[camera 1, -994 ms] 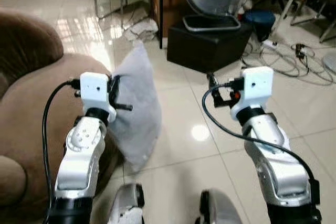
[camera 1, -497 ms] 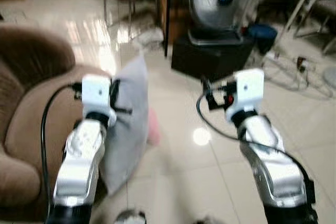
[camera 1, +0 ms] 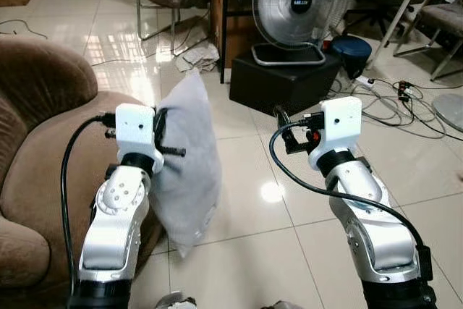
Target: Move the pillow to the sofa from floor
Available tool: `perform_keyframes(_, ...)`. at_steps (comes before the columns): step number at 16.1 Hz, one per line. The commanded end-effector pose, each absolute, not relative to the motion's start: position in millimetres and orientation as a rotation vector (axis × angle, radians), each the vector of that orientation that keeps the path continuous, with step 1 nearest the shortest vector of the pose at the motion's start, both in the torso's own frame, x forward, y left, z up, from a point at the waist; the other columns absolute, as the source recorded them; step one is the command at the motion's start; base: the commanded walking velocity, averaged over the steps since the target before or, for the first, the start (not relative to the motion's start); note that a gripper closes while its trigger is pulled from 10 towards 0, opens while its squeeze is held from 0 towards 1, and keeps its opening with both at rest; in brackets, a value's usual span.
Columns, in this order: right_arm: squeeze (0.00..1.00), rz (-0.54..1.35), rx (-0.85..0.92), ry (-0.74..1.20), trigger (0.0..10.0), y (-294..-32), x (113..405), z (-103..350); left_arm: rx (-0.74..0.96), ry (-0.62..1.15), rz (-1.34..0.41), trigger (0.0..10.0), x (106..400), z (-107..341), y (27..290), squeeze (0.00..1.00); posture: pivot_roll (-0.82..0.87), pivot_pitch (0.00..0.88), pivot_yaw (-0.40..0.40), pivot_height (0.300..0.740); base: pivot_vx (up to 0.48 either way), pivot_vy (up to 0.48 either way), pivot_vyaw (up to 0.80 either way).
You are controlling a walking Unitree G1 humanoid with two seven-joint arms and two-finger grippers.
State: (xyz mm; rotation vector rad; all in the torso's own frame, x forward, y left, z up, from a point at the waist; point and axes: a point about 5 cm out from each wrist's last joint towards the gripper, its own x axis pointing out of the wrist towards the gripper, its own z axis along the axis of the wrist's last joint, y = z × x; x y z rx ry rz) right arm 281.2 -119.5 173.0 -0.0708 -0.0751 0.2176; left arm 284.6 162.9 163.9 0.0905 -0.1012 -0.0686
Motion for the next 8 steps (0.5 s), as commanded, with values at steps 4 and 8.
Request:
perform_keyframes(4, 0.00, 0.222, -0.108, -0.102, 10.0, -114.7, 283.0, 176.8, 0.102, -0.225, -0.095, 10.0, 293.3, 194.7, 159.5, 0.00, 0.02, 0.029, -0.023, 0.740, 0.324, 0.000, 0.20)
perform_keyframes(8, 0.00, 0.321, -0.148, -0.086, 10.0, -103.9, 276.9, 168.8, 0.118, -0.224, -0.104, 10.0, 299.0, 194.3, 157.9, 0.00, 0.01, 0.011, -0.005, 0.740, 0.361, 0.000, 0.80)
